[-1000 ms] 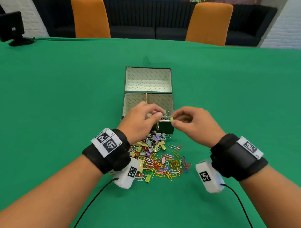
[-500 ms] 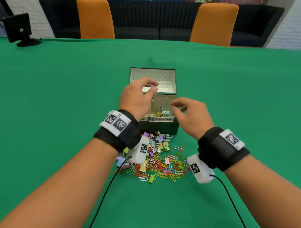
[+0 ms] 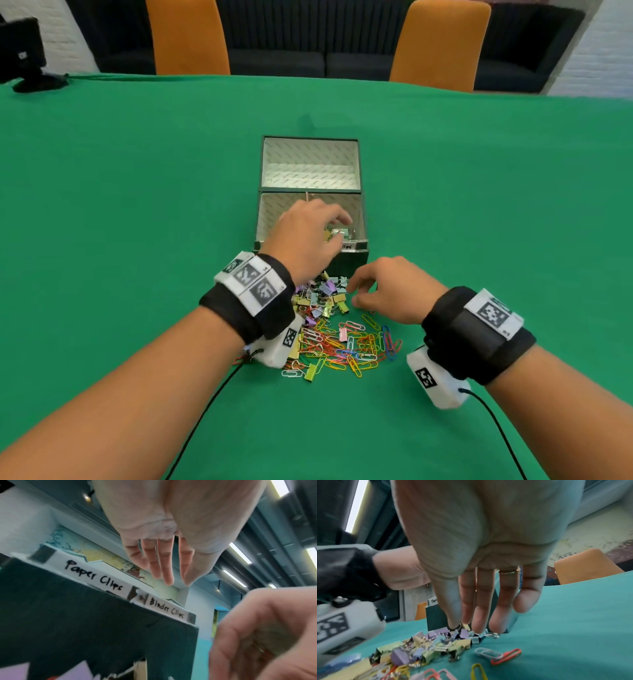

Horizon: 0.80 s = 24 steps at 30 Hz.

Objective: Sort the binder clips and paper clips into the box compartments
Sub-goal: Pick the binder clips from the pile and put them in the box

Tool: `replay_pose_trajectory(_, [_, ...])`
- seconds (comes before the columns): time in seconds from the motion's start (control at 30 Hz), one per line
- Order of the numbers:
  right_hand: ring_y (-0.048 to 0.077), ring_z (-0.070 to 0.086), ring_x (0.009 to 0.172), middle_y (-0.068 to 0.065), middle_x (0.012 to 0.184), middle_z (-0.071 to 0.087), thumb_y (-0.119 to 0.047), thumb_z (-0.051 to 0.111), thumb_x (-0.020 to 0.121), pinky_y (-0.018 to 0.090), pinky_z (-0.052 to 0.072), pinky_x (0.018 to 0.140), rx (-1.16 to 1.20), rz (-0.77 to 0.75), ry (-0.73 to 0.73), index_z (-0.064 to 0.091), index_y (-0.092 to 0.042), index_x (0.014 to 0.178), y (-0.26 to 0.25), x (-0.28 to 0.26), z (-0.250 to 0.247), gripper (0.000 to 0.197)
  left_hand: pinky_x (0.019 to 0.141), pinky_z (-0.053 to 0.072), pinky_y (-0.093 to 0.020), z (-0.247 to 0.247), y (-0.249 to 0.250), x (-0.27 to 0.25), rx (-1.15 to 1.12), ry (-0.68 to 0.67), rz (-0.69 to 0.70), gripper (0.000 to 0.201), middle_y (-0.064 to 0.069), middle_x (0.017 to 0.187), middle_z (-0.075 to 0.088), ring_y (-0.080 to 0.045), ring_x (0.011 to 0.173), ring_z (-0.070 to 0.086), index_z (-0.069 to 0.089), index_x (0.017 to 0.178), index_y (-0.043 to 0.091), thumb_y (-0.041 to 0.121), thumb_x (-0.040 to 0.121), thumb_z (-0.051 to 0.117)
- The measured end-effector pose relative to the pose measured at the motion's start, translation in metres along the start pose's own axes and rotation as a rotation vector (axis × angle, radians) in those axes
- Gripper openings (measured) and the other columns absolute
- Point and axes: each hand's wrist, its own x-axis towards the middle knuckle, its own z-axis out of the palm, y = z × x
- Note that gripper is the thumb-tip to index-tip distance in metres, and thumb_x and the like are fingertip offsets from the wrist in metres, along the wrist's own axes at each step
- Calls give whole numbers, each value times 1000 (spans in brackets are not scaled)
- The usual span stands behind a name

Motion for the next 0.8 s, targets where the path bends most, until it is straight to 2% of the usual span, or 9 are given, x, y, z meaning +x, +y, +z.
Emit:
replay_pose_trajectory(0.07, [12,64,85,-13,94,71,-37,70,80,31,53,80,-34,-15,-51,69,-34,103,-4,2,2,23,98,42,-35,1,1,-17,26,-66,20,17,10,107,60,-11,105,48,61,105,32,28,90,56])
replay_pose_trajectory(0.17, [11,61,82,-14,95,69,-39,74,78,25,45,69,-83,-45,-95,67,-35,107,-10,5,6,30,91,47,-35,5,-2,-36,73,-269,-5,13,11,98,62,-9,97,50,64,98,32,26,88,58])
replay_pose_trajectory(0.23, [13,60,79,-13,92,67,-39,75,76,24,41,66,-108,-48,-99,68,-35,103,-13,7,10,28,89,48,-36,8,-3,-42,139,-413,-32,16,10,100,65,-11,99,52,65,100,32,26,86,59])
replay_pose_trajectory(0.3, [16,61,79,-11,87,66,-40,76,74,24,41,65,-121,-31,-89,67,-33,95,-13,8,12,24,88,48,-37,9,-3,-43,198,-490,-41,19,8,104,64,-14,104,52,64,102,32,26,84,61])
replay_pose_trajectory(0.4, [17,62,78,-10,83,64,-41,77,72,25,43,64,-119,3,-97,60,-32,82,-10,6,12,22,85,49,-38,14,-1,-41,280,-541,-24,24,6,108,63,-17,107,51,63,107,34,29,84,63])
replay_pose_trajectory(0.53, [14,64,78,-11,82,69,-30,75,72,29,53,73,-61,15,-84,63,-32,83,-4,-2,-1,16,80,50,-37,20,0,-37,334,-571,-7,29,2,110,65,-21,103,57,64,112,33,31,83,65])
replay_pose_trajectory(0.63, [8,62,71,-11,80,72,-26,74,74,21,49,68,-15,-11,-15,69,-29,90,-2,-6,-19,17,77,49,-34,21,-1,-36,311,-547,5,25,3,105,66,-20,100,59,65,107,30,29,83,66])
replay_pose_trajectory(0.73, [-6,55,59,-10,77,72,-27,76,76,5,38,57,86,-32,124,71,-26,92,-3,-5,-35,16,71,46,-32,18,-1,-38,266,-518,6,20,7,96,63,-17,94,56,62,99,31,29,80,69])
replay_pose_trajectory(0.8, [-7,54,59,-9,78,71,-32,75,78,4,35,54,132,-29,220,71,-27,93,-5,1,-41,17,71,47,-33,15,-2,-40,248,-518,3,20,7,94,62,-16,91,55,60,96,30,31,79,71])
